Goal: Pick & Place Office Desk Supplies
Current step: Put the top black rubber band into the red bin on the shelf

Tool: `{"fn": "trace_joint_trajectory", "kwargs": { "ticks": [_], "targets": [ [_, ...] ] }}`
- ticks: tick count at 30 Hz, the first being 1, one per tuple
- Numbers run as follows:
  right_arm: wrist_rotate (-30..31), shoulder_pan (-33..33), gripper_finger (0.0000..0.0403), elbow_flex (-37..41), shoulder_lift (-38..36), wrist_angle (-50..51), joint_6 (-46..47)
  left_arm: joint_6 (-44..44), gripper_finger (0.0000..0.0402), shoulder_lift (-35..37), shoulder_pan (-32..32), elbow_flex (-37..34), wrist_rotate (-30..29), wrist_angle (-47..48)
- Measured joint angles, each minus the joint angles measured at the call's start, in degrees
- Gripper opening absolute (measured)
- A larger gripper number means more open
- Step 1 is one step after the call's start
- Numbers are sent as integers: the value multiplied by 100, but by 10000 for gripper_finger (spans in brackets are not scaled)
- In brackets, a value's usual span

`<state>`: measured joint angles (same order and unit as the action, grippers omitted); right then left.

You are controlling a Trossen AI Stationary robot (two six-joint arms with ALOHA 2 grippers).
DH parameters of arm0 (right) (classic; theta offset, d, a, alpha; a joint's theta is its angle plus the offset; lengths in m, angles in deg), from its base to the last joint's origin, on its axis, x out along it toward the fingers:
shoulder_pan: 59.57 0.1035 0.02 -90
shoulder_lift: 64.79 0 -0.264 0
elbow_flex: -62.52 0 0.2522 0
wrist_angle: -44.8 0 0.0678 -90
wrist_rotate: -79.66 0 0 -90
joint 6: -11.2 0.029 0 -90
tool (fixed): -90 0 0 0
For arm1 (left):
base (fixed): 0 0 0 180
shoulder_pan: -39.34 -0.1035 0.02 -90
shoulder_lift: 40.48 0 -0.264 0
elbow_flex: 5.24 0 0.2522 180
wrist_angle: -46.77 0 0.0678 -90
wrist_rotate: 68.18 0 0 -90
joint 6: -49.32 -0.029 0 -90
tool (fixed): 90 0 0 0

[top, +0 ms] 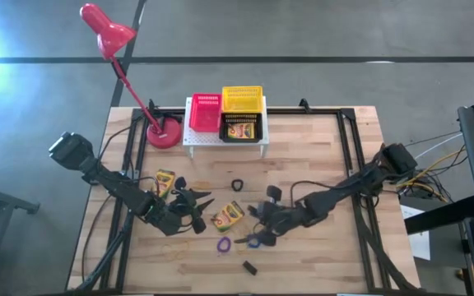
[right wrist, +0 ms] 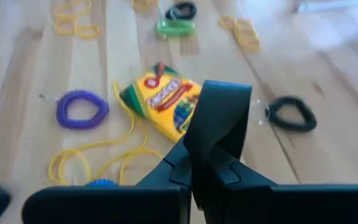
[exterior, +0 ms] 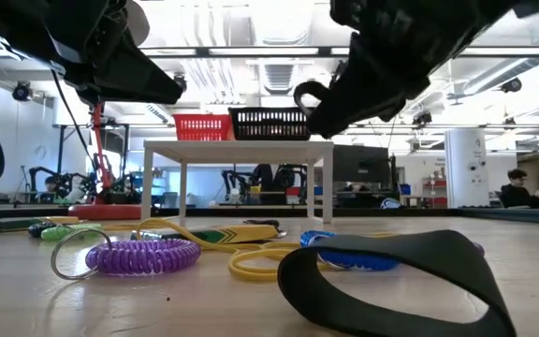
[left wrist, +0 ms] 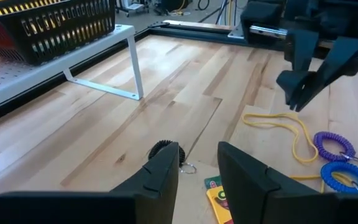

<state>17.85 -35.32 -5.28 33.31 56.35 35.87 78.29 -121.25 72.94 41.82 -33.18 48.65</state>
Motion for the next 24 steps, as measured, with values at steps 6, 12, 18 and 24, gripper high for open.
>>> {"fn": "trace_joint_trajectory", "kwargs": {
  "ticks": [6,12,18,24],
  "targets": [
    [42,-4,9,470,363,-1664,-606,2,117,-2,0,-73,6,-12],
    [10,-26,8,664,454,-1937,-449,42,117,-2,0,-101,13,-22],
    [19,-22,8,657,438,-1995,-460,48,117,-2,-7,-101,13,-53],
    [23,-30,8,653,436,-2503,-697,48,117,-2,-9,-101,5,-57]
  ]
}}
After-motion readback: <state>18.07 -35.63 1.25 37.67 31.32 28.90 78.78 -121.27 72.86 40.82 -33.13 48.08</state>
